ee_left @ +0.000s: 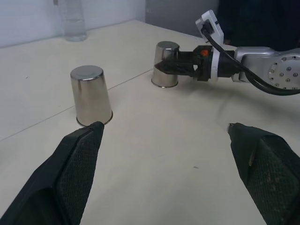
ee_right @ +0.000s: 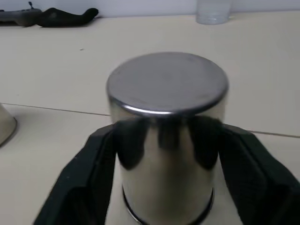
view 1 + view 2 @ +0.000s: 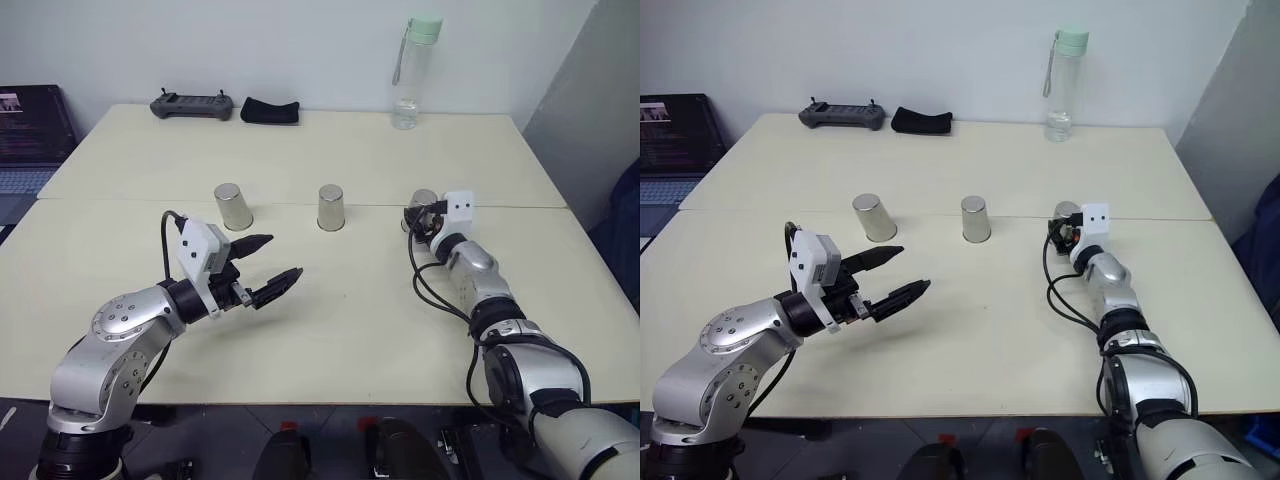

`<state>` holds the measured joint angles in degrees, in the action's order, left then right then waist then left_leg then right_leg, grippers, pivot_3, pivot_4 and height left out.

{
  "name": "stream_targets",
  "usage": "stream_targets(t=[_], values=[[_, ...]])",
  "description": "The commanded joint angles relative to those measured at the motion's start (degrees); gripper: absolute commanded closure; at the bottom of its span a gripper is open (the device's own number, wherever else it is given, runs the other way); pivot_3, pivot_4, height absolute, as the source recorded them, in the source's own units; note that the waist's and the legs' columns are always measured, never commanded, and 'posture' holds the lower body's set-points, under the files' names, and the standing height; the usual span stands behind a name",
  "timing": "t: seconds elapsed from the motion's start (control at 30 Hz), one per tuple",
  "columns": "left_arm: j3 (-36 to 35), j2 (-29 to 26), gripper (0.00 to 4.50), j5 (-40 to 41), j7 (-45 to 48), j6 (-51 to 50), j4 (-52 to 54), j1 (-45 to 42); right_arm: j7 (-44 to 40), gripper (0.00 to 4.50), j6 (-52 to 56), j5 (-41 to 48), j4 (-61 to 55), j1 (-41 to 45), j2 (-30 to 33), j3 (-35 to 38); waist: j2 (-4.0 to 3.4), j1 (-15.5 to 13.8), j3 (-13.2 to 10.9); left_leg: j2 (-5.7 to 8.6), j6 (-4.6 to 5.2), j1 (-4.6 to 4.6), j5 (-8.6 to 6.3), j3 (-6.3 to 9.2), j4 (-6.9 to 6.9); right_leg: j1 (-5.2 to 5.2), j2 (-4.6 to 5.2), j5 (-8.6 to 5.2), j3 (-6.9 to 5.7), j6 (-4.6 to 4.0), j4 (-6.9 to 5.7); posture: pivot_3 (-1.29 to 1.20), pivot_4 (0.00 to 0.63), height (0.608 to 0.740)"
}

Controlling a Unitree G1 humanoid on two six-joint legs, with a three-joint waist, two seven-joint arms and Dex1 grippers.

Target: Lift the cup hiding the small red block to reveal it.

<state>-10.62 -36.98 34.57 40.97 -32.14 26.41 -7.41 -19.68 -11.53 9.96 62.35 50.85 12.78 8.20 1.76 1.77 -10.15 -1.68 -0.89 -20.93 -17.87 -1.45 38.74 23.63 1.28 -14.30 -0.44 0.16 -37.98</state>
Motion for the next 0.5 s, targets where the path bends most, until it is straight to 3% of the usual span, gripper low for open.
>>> stream_targets(t=[0.03, 0.3, 0.5], values=[[-0.8, -0.4, 0.00, -0.3, -0.3, 1.0, 1.1, -0.3, 1.0, 1.83, -2.2, -0.7, -0.3, 2.0, 0.9, 1.0, 0.00, 0.0, 0.0, 0.00, 0.00, 0.00, 0.00, 0.01, 0.00, 0.00, 0.00, 0.00, -0.01, 0.00, 0.00, 0.00, 0.150, 0.740], [-0.6, -0.3, 0.00, -0.6, -0.7, 0.9, 0.9, -0.5, -0.8, 1.83, -2.4, 0.3, -3.0, 1.3, 0.6, 1.4, -0.02, 0.0, 0.0, 0.00, -0.01, 0.00, 0.00, 0.00, 0.00, 0.00, 0.00, 0.00, 0.00, 0.00, 0.00, 0.00, 0.150, 0.740], [-0.7, -0.2, 0.00, -0.8, -0.8, 1.0, 0.9, 0.0, -4.3, 1.83, 3.7, 2.7, -17.5, -3.1, -1.3, 0.5, -0.05, 0.0, 0.0, -0.01, 0.00, -0.01, 0.00, 0.03, -0.01, 0.00, 0.00, 0.00, -0.03, 0.00, -0.01, 0.00, 0.150, 0.740]])
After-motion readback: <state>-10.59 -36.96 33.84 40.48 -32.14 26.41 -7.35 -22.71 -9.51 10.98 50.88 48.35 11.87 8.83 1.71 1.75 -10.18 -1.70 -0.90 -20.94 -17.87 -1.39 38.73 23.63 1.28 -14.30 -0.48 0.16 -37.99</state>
